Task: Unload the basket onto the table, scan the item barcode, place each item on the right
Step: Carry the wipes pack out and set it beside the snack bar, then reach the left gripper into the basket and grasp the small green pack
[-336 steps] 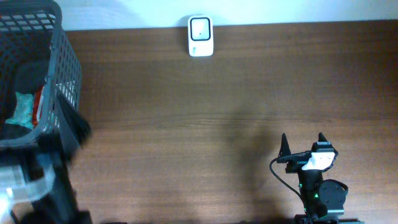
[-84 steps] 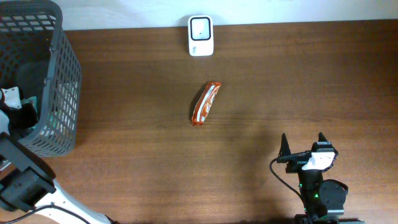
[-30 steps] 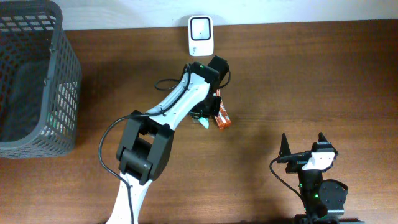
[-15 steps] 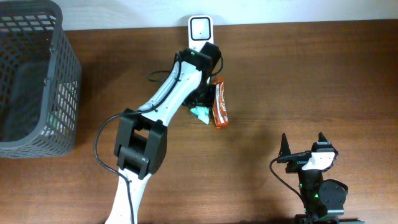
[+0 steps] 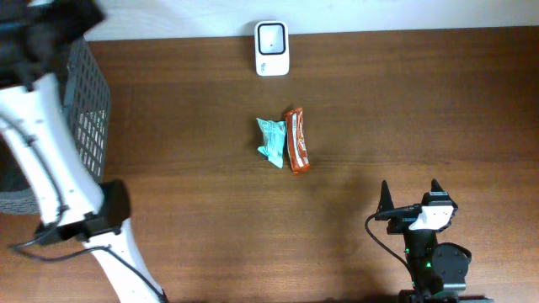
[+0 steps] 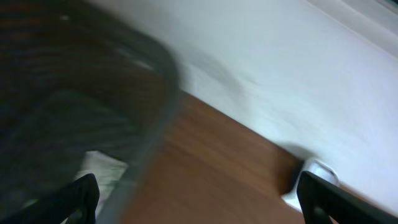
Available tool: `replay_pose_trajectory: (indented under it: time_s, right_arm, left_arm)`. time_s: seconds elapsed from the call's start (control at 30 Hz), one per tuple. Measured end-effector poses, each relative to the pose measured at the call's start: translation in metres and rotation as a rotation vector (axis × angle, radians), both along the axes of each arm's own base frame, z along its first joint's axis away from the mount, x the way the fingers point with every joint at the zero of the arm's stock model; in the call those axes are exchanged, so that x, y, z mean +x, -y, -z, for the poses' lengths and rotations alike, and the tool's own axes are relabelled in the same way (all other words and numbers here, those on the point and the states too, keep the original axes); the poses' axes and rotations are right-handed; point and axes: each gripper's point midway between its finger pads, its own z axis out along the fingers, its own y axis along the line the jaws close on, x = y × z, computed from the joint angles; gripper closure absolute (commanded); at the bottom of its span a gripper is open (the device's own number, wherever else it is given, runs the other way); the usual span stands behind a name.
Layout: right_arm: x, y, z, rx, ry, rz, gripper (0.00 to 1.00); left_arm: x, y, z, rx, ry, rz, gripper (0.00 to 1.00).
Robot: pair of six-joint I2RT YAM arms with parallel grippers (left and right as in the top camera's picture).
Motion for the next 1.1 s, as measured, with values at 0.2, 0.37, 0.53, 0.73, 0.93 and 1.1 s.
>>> replay_pose_trajectory:
  time_s: [0.2,0.37,0.53,0.73,0.93,1.1]
  right_arm:
    - [0.0,0.0,0.0,0.0,0.0,0.0,0.01]
    - [0.0,0.0,0.0,0.0,0.0,0.0,0.01]
    - [0.0,0.0,0.0,0.0,0.0,0.0,0.01]
    - [0.0,0.0,0.0,0.0,0.0,0.0,0.01]
    - [0.0,0.0,0.0,0.0,0.0,0.0,0.01]
    - [0.0,0.0,0.0,0.0,0.0,0.0,0.01]
  left_arm:
    - [-0.077,-0.151,0.016,-0.032,-0.082,-0.377,0.02]
    - [-0.13,-0.206,0.066,-0.108,-0.281,-0.557,0.05]
    - [-0.134,-0.211,0.147,-0.201,-0.522,-0.618,0.28]
    - [-0.12,-0.195,0.213,-0.237,-0.661,-0.588,0.32]
    - [-0.088,-0.162,0.259,-0.246,-0.684,-0.565,0.36]
    - [-0.1,-0.159,0.309,-0.282,-0.745,-0.612,0.41]
